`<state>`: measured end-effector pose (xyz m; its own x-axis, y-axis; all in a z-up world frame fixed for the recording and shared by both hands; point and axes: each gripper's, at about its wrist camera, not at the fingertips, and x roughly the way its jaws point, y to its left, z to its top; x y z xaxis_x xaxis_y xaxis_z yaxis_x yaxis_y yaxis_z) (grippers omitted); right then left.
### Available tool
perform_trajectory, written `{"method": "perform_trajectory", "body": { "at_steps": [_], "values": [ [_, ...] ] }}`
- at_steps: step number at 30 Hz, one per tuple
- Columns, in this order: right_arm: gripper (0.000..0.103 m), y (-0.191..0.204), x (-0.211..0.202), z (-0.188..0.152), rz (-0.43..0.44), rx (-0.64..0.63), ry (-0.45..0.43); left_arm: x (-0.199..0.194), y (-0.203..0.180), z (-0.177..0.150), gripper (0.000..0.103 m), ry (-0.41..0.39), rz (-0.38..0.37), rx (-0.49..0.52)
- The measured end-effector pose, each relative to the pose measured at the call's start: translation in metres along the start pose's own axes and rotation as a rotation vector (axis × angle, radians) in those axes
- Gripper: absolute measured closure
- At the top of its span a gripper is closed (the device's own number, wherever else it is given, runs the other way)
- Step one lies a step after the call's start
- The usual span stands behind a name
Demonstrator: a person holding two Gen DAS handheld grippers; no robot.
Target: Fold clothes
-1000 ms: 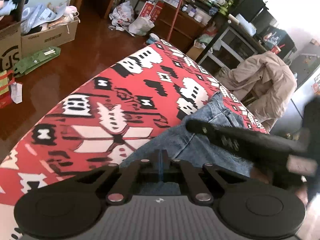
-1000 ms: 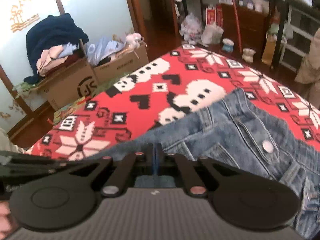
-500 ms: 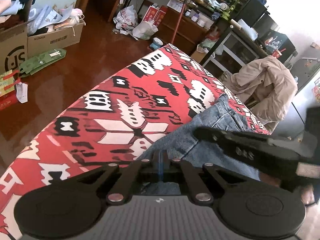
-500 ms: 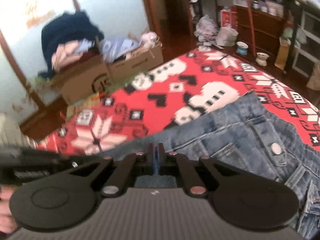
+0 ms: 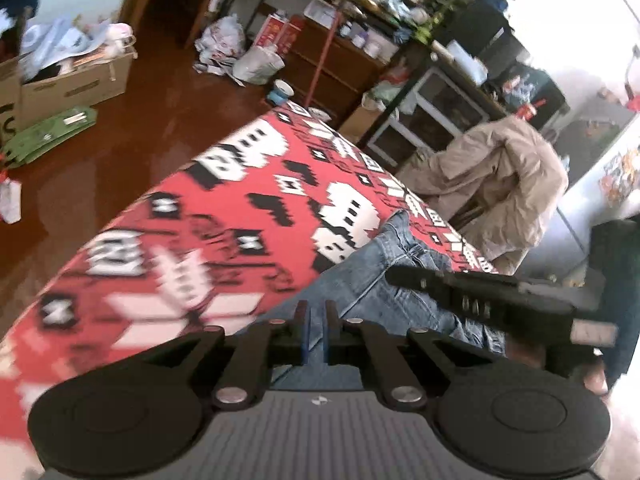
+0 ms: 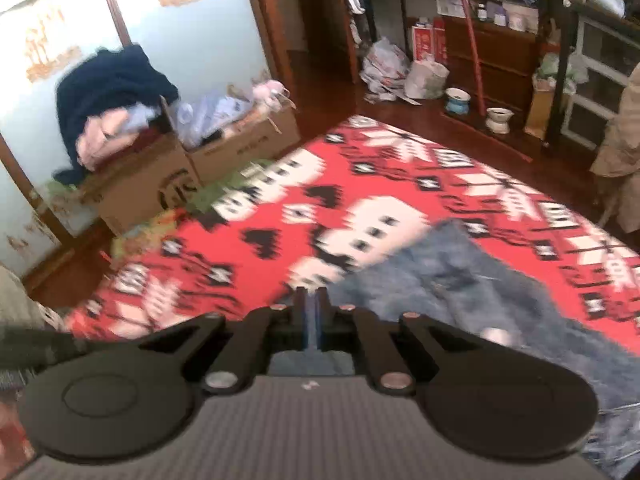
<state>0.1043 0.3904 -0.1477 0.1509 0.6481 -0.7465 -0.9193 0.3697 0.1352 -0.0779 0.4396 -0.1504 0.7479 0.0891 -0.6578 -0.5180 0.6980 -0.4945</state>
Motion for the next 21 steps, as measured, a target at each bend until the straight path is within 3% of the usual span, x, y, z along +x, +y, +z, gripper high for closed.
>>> {"method": "perform_trajectory", "body": {
  "at_steps": [8,17,21],
  "values": [
    [0.100,-0.013,0.021,-0.004,-0.035,-0.013,0.027,0.023,0.003,-0.006,0.100,0.021,0.033,0.017],
    [0.098,-0.023,0.037,0.015,-0.048,0.026,-0.004,0.009,0.020,-0.013,0.100,-0.008,0.015,0.002],
    [0.098,-0.015,0.045,0.016,-0.091,-0.018,-0.043,0.005,0.021,-0.016,0.100,-0.017,0.020,0.010]
  ]
}}
